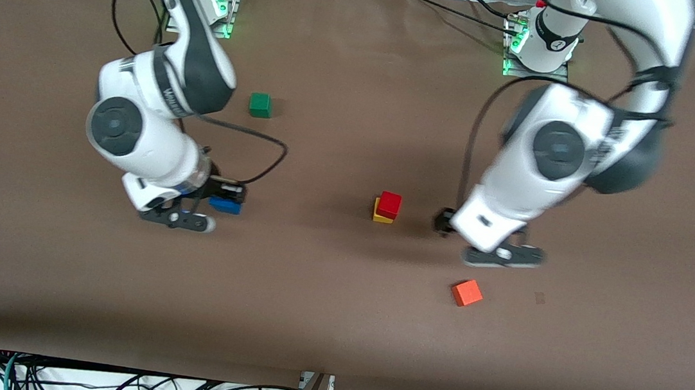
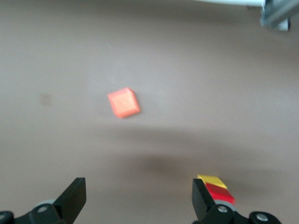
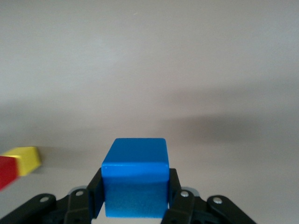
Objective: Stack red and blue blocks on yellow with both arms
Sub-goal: 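Release the red cube and withdraw the left gripper while the right gripper approaches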
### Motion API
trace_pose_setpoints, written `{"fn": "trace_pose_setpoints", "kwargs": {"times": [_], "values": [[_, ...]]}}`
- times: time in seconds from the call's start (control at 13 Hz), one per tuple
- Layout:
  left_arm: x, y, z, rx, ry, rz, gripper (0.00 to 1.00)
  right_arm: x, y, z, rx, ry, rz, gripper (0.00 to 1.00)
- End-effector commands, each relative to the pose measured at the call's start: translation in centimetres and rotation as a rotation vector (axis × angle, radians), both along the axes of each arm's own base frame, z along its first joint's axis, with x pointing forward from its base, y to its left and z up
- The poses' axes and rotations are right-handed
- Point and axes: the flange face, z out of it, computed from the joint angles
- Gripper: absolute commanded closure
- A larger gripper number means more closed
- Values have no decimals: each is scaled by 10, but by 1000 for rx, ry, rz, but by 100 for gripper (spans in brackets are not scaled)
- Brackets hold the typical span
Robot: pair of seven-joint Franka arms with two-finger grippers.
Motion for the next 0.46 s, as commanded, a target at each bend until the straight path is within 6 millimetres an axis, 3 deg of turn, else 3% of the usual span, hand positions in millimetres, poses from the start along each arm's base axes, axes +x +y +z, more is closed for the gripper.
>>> {"fn": "trace_pose_setpoints", "kwargs": {"times": [0.0, 0.15, 0.31, 0.38], "values": [[13, 92, 42, 8, -43, -25, 0, -13, 81, 7, 25, -16, -97, 80], [13, 158, 60, -21, -36, -27, 0, -38, 151, 5, 37, -34, -154, 80], [-2, 215, 89, -32, -16, -32, 0, -66, 209, 4, 94, -88, -213, 80], [-6, 218, 86, -33, 10, -27, 0, -78, 228, -4, 101, -109, -218, 80]]}}
